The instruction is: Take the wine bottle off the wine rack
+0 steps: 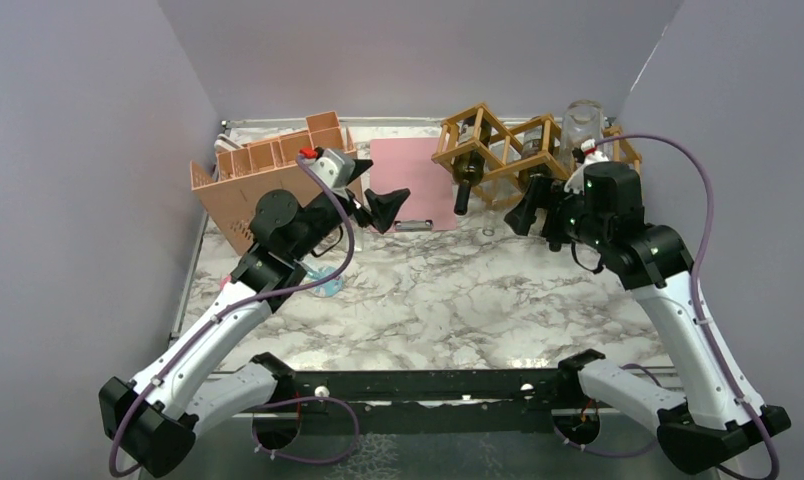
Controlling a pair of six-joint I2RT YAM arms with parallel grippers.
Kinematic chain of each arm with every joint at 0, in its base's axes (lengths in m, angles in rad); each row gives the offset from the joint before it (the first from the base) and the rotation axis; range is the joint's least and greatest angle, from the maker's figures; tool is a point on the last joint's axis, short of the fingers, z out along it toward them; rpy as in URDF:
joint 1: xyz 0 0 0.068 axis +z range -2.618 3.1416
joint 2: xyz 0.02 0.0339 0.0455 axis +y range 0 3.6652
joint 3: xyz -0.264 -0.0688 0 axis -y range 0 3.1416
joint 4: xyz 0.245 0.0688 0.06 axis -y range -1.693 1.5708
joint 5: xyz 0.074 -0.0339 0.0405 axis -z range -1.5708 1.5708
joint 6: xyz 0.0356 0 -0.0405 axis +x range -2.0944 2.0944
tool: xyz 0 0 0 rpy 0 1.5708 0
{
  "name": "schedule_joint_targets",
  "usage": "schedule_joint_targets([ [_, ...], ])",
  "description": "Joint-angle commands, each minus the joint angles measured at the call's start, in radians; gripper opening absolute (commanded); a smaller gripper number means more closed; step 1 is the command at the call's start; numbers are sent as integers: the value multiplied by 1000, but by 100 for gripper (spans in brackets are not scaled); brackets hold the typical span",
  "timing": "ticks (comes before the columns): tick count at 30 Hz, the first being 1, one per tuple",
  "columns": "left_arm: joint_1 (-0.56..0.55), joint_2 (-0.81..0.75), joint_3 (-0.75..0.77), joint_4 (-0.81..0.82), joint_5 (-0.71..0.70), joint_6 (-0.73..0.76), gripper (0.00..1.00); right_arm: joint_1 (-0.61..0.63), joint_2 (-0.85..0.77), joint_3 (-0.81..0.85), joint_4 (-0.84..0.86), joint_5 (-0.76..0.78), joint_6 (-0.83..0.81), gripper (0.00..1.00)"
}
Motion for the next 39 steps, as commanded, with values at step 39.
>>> schedule_joint_targets([
  [39,-218,-182,-161,101,-202,252,99,50,466,-117,646,-23,133,97],
])
